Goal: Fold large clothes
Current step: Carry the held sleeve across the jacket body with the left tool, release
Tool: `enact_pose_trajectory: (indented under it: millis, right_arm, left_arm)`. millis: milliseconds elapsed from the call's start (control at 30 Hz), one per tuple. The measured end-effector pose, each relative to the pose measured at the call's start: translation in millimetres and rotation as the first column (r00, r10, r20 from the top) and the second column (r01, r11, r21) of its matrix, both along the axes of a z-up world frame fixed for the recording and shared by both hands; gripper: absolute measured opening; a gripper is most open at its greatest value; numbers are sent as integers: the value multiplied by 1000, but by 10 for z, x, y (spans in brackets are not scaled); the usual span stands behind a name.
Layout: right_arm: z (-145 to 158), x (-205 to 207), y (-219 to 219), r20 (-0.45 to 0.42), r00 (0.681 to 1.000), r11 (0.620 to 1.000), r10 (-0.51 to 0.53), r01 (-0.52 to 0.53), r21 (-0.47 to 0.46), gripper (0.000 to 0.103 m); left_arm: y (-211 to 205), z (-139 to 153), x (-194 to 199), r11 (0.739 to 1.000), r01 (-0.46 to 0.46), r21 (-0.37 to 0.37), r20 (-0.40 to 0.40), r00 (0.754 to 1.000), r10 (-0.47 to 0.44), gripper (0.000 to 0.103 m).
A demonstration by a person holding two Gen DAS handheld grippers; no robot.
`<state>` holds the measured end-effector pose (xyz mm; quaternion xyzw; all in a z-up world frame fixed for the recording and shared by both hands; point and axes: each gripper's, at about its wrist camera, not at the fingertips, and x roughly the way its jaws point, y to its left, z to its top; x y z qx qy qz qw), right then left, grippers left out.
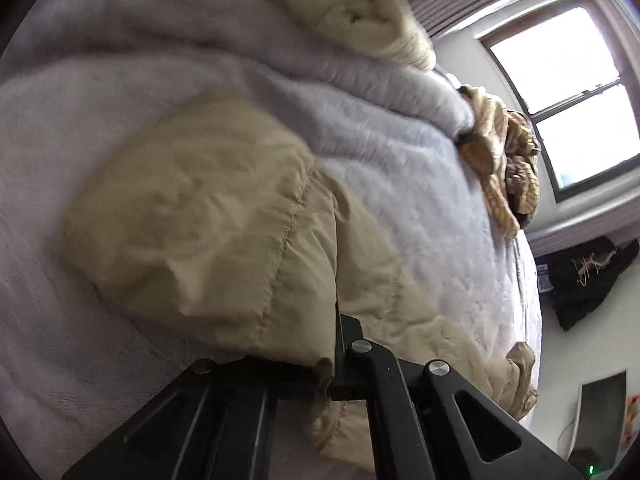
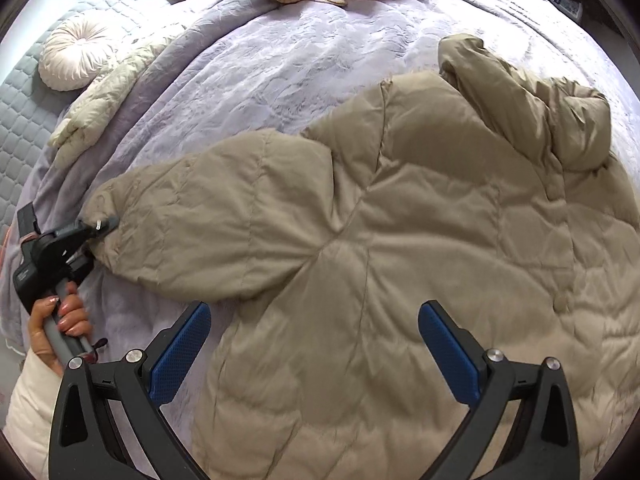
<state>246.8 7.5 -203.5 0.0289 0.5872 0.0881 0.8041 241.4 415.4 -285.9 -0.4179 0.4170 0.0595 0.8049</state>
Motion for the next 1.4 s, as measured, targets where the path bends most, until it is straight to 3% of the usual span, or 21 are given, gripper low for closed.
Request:
enact_pose_trajectory:
  millis: [133,167,200,267,467,567,667,800,867,1033,1100,1167,1200,1267,1300,1333,1367,1400]
  right_arm:
    - [-64,152,78,37,999,1000,15,-14,-13,102]
    - [-85,173,93,49,999,1000,16,-16,3,89]
    - [-118,197,105,51,998,999,21,-23,35,55]
    - [-265,275,143,11,999,994,32,-33,101,16]
    - [-656,359,260,-40,997,973,64,-54,224,12]
    - [-758,364,292,-66,994,968,91,-72,240,12]
    - [-702,369,123,-99,993,945,65,-29,327,12]
    - [-436,208,-370,-67,998,932,17,8,361,12]
    - [-292,81,-793,-46,998,936,-40,54,348,12]
    - [-115,-281,-1915,-26,973,936,-230,229,267,12]
    - [-97,-374,-2213,-26,959,927,-283,281,248,12]
    - [-138,-485,-2498,-34,942,913,-334,333,234,12]
    - [-154,-512,-2566,-37,936,908,-349,348,233,12]
    - [-187,-537,-2647,-45,929,900,-367,367,234,12]
    - [-193,-547,-2736,-49,927,897,-371,371,239,12]
    - [-192,-525,-2741,-53,926,894,-375,376,242,12]
    - [-212,-506,-2727,-56,924,892,-378,380,247,12]
    - [-169,-518,-2731,-58,924,890,-379,380,252,12]
  left_arm:
    - [-52,381,-33,998,39,58,83,996,-44,3]
    - [-84,511,-36,996,50,77,108,992,-58,3]
    - [-124,622,-37,994,57,93,130,989,-69,3]
    - [-225,881,-36,989,76,127,181,979,-98,3]
    - [-946,1607,-33,948,217,234,287,916,-280,3]
    - [-1522,1888,60,907,303,294,319,863,-391,3]
    - [-2160,2081,136,856,386,344,326,806,-494,3]
    - [-3172,2039,315,753,532,388,248,726,-641,3]
    - [-3657,1894,351,685,598,415,188,681,-708,3]
    - [-4783,1226,372,484,710,511,-43,584,-811,3]
    - [-5015,965,319,409,731,546,-144,562,-814,3]
    - [-5155,808,218,357,744,564,-216,550,-807,3]
    - [-5172,764,171,345,748,566,-229,546,-806,6]
    - [-5146,734,126,338,758,557,-239,537,-809,38]
    - [-5117,745,100,345,750,565,-234,546,-804,77]
    - [-5094,745,36,353,732,583,-221,561,-798,95]
    - [-5055,825,-4,361,702,614,-192,576,-795,95]
    - [-5024,822,-28,355,700,620,-189,572,-798,95]
